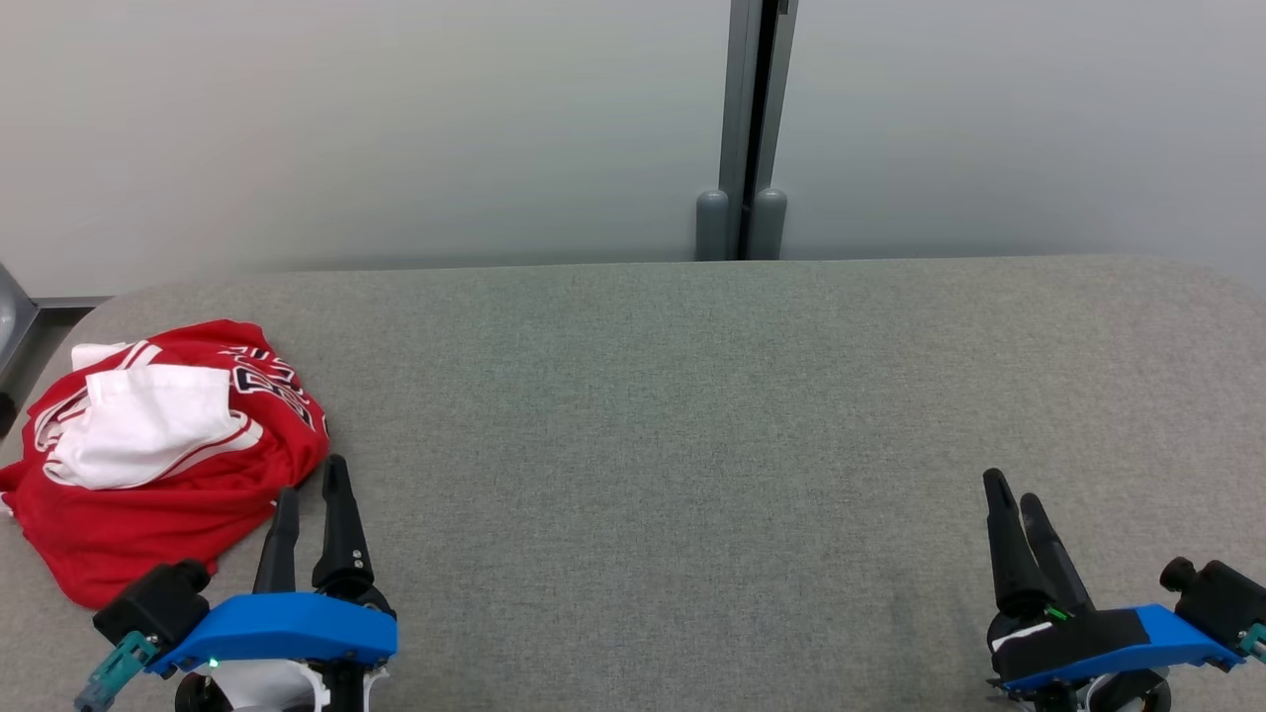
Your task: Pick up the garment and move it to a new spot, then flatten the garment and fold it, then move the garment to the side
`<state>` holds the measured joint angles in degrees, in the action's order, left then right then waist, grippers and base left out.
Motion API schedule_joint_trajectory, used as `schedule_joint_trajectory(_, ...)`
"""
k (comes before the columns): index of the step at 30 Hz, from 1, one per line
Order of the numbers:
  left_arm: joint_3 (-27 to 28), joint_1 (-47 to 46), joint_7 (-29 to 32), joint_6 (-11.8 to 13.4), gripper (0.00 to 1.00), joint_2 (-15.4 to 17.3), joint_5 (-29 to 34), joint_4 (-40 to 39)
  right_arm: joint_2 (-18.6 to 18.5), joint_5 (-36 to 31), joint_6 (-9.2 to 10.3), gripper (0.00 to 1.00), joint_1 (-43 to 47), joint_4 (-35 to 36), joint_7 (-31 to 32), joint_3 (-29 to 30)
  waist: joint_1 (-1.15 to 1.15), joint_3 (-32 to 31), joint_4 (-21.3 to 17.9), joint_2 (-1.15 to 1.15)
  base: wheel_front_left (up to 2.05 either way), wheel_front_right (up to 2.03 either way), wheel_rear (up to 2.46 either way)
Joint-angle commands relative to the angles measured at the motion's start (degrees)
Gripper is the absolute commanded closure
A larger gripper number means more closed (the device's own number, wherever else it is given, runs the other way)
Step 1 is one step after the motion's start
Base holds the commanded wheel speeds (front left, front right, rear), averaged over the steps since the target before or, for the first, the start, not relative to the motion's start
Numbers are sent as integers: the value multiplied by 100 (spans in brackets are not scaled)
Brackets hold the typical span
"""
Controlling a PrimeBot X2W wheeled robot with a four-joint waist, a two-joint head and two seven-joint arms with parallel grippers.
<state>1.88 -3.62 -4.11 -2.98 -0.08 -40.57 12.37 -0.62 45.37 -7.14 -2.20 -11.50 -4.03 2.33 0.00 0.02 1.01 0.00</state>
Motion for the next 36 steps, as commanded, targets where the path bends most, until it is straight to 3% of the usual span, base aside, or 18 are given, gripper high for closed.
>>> schedule_joint_trajectory(1,-38,-75,-53,20,0,50,178,-54,-59,-167,-37,0,-44,82,-59,-19,0,-3,0,0,0,0,0)
schedule_joint_trajectory(9,-216,-60,-229,100,0,114,876,-16,-78,-854,-40,0,-2,103,-239,-103,0,-18,10,0,0,0,0)
schedule_joint_trajectory(36,-580,-118,-670,302,0,251,2406,141,-116,-2457,-36,0,90,133,-673,-252,0,-57,73,0,0,0,0)
